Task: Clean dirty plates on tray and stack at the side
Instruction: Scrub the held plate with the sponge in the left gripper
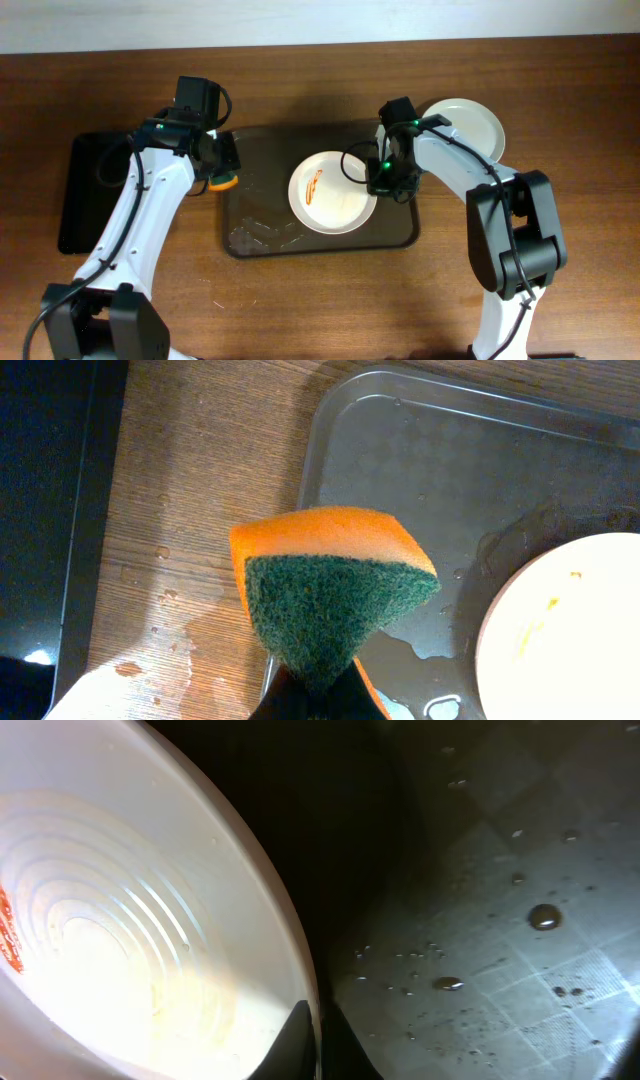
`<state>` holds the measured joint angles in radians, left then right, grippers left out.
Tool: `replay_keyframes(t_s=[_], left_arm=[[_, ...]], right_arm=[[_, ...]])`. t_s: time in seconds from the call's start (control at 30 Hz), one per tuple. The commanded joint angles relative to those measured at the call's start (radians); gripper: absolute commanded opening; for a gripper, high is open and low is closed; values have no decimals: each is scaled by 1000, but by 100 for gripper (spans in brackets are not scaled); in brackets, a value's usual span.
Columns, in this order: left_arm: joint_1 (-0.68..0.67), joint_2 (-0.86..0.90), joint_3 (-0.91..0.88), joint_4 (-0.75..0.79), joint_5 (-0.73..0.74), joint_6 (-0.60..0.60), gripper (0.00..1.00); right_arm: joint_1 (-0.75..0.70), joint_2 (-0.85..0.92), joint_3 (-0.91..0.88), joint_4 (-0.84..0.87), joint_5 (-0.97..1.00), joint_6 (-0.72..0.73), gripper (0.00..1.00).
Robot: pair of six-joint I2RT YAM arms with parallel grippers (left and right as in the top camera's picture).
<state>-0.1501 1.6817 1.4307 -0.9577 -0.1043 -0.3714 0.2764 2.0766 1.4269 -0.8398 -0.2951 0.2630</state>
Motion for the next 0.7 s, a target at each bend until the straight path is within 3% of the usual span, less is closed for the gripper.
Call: replay_keyframes(t_s=[0.0, 0.07, 0.27, 0.3, 0.33, 0.5, 0.57, 0.67], left_arm=[[2, 9, 9, 22, 58, 8, 0], [-12, 14, 5, 75, 135, 51, 0], [-100, 137, 3, 131, 174, 64, 0], [-124, 164, 3, 147, 268, 161, 0], [-141, 175, 3, 153, 282, 172, 0], [-170, 216, -11, 158, 284, 108, 0], [-171, 257, -27, 172, 285, 16, 0], [-184, 332, -28, 192, 290, 16, 0]], right_arm=[[7, 8, -24, 41, -19, -24, 4], [22, 11, -24, 111, -9, -24, 4], [111, 37, -24, 194, -12, -64, 4], [119, 56, -24, 190, -13, -63, 4], [124, 70, -24, 183, -16, -36, 4], [122, 73, -23, 229, -14, 139, 4], [122, 73, -23, 239, -8, 192, 4], [122, 73, -23, 241, -8, 241, 4]])
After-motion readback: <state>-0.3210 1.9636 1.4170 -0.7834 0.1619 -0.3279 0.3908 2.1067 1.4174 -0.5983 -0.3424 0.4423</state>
